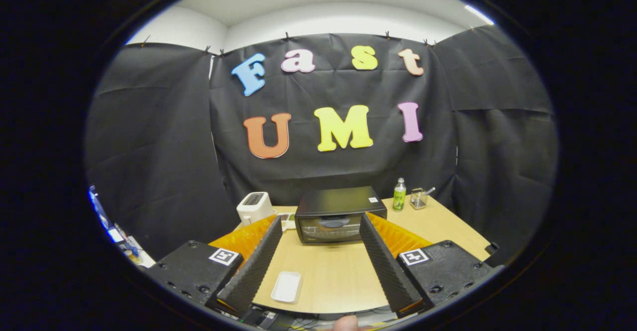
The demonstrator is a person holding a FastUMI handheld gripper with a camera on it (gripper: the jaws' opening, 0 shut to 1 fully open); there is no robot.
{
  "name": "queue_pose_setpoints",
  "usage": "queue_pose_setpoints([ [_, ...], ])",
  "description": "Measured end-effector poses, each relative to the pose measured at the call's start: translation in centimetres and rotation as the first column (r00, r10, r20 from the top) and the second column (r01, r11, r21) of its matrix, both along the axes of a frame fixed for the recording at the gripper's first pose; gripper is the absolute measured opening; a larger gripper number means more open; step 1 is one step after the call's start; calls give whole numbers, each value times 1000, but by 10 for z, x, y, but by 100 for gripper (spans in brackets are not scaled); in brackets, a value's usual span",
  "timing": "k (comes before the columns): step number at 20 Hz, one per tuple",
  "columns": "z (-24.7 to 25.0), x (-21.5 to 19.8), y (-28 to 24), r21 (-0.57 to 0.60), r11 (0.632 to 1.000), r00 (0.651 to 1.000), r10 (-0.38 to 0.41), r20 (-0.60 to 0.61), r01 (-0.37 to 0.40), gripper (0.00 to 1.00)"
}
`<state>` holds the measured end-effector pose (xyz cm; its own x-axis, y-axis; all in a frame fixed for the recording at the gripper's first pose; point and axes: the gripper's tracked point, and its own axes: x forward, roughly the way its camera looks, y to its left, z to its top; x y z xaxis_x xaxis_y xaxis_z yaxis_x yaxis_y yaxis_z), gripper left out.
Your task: Open the toaster oven, put the food inside, and close the toaster oven door.
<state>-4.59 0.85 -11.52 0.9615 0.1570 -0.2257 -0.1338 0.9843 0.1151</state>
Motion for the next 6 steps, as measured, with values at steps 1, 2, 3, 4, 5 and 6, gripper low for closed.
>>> queue_pose_setpoints([
  [1, 0, 0, 1, 1, 1000, 1000, 1, 2, -1, 100],
  [2, -1, 1, 1, -1, 1000, 1000, 0, 1, 0, 100],
  [3, -2, 0, 1, -4, 1000, 1000, 1, 0, -1, 100],
  [4, -1, -1, 0, -6, 1000, 1000, 0, -1, 0, 100],
  [5, -2, -2, -1, -8, 1000, 1000, -2, -2, 2, 100],
  [6, -1, -2, -3, -7, 1000, 1000, -4, 0, 4, 100],
])
